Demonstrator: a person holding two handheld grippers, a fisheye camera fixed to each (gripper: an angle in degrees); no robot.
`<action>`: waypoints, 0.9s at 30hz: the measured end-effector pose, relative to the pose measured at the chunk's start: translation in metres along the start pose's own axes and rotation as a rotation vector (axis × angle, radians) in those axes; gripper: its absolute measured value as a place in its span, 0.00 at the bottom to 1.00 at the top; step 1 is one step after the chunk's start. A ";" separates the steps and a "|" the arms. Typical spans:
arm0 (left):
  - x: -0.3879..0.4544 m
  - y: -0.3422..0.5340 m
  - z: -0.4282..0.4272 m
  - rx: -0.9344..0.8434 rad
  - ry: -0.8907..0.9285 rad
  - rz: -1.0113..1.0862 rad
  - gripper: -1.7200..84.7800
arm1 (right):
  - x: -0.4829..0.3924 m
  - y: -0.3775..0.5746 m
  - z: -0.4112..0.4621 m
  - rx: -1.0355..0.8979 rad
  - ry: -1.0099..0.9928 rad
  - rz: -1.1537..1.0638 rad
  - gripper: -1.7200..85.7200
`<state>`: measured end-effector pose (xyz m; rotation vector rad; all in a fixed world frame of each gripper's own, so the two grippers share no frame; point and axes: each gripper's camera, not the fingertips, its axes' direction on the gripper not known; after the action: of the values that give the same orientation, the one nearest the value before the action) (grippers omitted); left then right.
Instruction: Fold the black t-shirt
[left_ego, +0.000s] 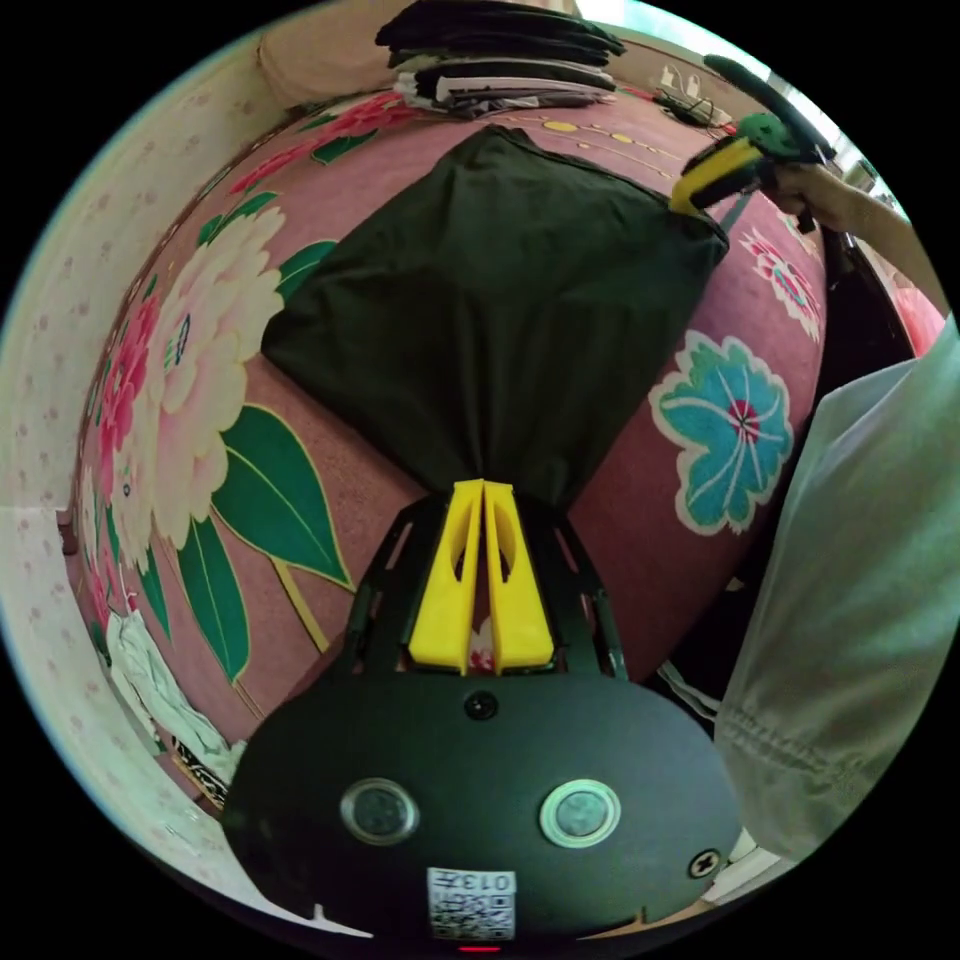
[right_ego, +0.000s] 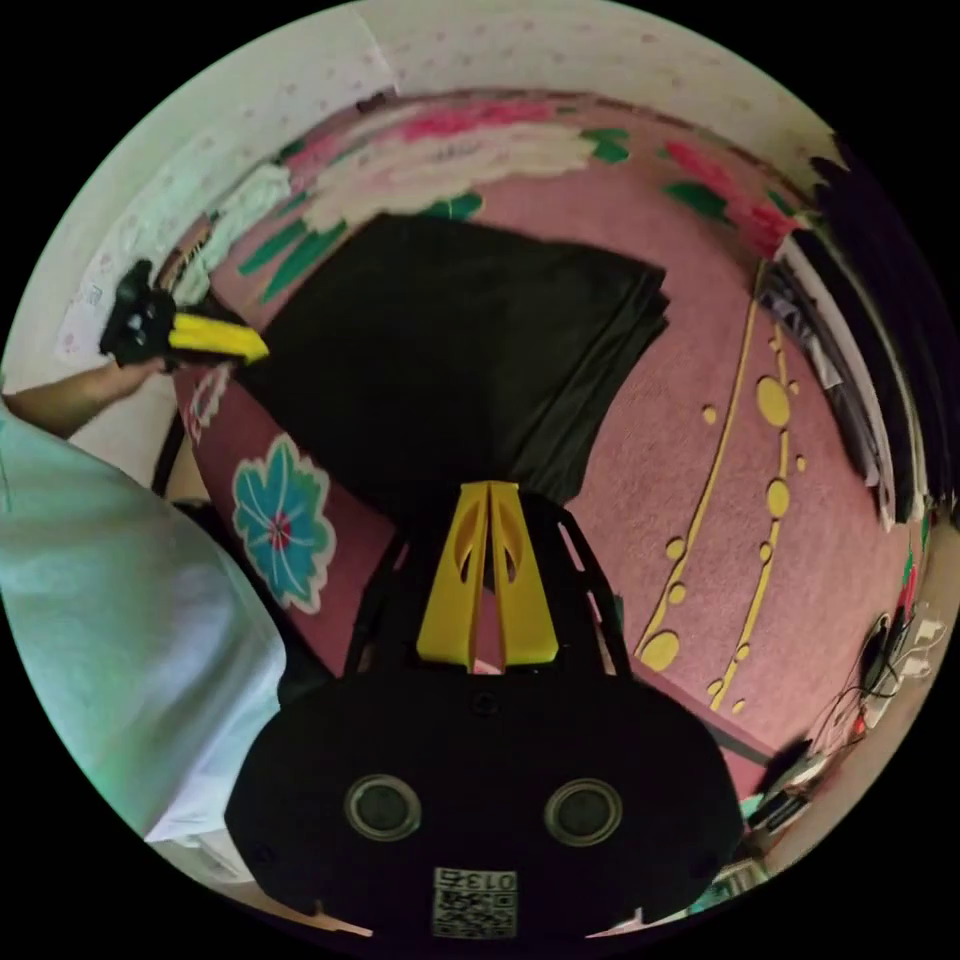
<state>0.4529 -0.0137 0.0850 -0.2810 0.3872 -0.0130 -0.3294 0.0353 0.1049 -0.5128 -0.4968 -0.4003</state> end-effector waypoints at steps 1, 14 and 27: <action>-0.005 0.005 0.001 -0.016 -0.004 -0.029 0.02 | -0.005 -0.002 0.014 -0.087 0.032 -0.019 0.02; -0.066 0.091 0.039 0.150 0.383 -0.775 0.10 | -0.043 -0.180 -0.035 0.278 -0.099 -0.378 0.09; -0.097 0.115 0.080 0.172 0.532 -0.859 0.12 | -0.175 -0.401 0.049 -0.065 -0.159 -0.922 0.13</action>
<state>0.3883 0.1244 0.1609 -0.2531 0.7634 -0.9755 -0.6791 -0.2172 0.1936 -0.3528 -0.8673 -1.2662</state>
